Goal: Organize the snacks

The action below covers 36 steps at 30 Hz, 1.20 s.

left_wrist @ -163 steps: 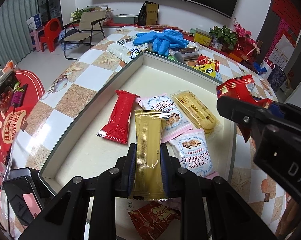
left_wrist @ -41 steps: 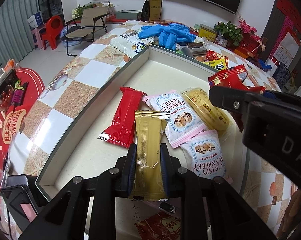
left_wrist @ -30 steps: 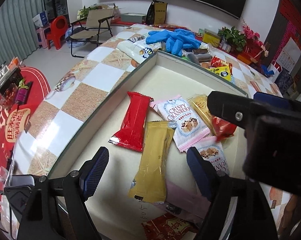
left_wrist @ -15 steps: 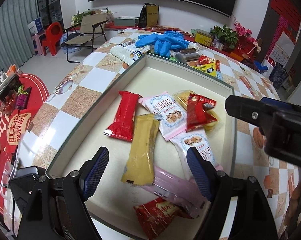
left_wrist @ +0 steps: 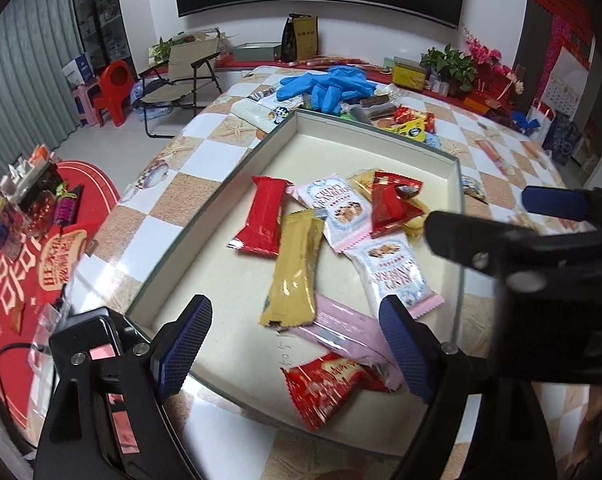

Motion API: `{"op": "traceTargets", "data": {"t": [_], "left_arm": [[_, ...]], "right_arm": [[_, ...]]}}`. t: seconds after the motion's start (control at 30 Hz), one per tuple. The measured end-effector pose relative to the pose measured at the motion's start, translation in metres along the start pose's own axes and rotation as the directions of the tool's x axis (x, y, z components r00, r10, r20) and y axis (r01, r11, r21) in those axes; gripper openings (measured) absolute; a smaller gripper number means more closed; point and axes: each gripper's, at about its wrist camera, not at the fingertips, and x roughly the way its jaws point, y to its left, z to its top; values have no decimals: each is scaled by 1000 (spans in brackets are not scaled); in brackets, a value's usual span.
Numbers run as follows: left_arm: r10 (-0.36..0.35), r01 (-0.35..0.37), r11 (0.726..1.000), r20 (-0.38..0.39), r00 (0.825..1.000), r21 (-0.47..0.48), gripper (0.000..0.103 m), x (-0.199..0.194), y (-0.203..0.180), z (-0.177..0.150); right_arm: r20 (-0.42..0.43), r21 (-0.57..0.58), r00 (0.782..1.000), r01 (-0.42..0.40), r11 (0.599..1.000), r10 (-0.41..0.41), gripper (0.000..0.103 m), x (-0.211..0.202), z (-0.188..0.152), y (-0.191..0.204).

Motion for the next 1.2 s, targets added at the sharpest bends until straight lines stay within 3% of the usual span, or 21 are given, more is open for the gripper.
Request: {"op": "traceTargets", "data": {"t": [0.07, 0.33, 0.43, 0.53, 1.2], "left_arm": [[-39, 40, 999, -27, 999, 18, 88, -2, -4, -4], [11, -11, 997, 8, 1000, 74, 88, -21, -21, -19], [-24, 25, 997, -11, 1000, 75, 88, -24, -22, -26], [-10, 11, 998, -16, 1000, 57, 88, -25, -20, -30], [-9, 15, 993, -52, 999, 115, 89, -31, -40, -54]], "right_arm": [[-32, -33, 999, 23, 999, -24, 103, 3, -2, 5], [-85, -46, 995, 42, 998, -46, 103, 4, -14, 5], [-92, -38, 995, 40, 998, -43, 103, 3, -20, 3], [-119, -11, 993, 15, 1000, -16, 103, 5, -28, -1], [-120, -12, 992, 45, 999, -46, 103, -9, -63, -10]]}}
